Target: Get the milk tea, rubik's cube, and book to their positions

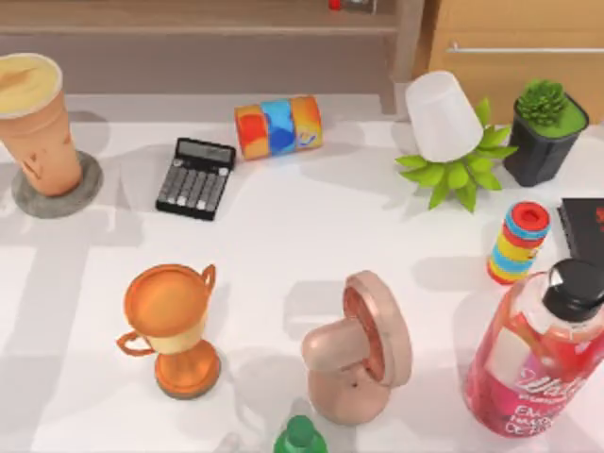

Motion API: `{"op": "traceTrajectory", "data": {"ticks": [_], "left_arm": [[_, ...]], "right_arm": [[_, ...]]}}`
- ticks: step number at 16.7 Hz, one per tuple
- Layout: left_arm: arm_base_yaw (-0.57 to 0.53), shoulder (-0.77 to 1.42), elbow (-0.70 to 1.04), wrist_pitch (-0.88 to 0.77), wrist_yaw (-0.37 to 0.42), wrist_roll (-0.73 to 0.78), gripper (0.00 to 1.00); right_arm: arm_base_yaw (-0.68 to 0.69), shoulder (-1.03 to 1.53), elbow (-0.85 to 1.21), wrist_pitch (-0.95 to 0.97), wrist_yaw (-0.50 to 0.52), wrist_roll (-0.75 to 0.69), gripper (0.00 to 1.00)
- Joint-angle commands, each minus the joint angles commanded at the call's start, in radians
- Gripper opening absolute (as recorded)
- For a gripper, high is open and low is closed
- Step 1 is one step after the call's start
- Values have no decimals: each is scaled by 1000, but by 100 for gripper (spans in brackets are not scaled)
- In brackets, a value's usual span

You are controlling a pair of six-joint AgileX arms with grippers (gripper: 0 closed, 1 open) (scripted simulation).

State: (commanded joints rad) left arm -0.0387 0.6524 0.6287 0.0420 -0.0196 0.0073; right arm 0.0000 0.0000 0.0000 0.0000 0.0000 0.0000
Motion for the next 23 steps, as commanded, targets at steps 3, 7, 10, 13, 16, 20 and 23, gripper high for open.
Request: {"op": "traceTrajectory", "data": {"ticks": [3,7,10,13,16,20,23], "left_arm": [[14,-261,-249,-14,9,-4,100],[30,-526,-506,-31,16,-7,100],[37,-633,-611,-40,19,-7,100],[39,-652,-629,-42,20,-7,100],[39,-652,-629,-42,20,-7,100],[39,-652,-629,-42,20,-7,100],[39,-652,-629,-42,20,-7,100]], "right_arm": [[0,0,0,0,0,0,100],[0,0,0,0,0,0,100],[0,0,0,0,0,0,100],[0,0,0,0,0,0,100],[0,0,0,0,0,0,100],[-16,59,45,22,-14,6,100],[-45,212,159,72,-55,10,100]]}}
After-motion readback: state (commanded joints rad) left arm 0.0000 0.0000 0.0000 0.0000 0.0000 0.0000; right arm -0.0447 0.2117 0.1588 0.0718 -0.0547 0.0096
